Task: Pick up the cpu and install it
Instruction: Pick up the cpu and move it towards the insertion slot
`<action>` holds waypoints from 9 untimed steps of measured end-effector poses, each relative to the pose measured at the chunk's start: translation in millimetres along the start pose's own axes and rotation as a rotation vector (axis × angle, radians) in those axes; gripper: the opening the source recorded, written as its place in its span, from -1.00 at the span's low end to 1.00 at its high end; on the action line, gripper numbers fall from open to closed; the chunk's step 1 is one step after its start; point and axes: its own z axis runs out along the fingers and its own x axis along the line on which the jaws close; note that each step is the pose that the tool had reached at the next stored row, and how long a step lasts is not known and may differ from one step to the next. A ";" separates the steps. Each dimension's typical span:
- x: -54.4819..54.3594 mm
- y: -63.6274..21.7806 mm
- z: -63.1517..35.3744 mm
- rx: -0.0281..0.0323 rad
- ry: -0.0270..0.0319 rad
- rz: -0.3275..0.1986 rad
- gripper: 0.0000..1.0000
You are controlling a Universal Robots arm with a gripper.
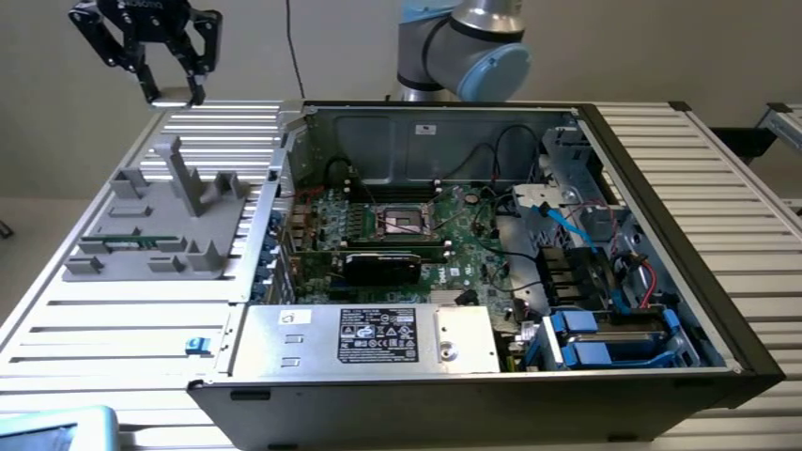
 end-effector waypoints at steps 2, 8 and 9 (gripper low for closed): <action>-9.0 -0.3 -1.6 0.0000 0.0000 0.000 0.11; -36.0 -1.2 -6.2 0.0000 0.0000 0.000 0.11; -40.4 -1.4 -7.0 0.0000 0.0001 0.000 0.11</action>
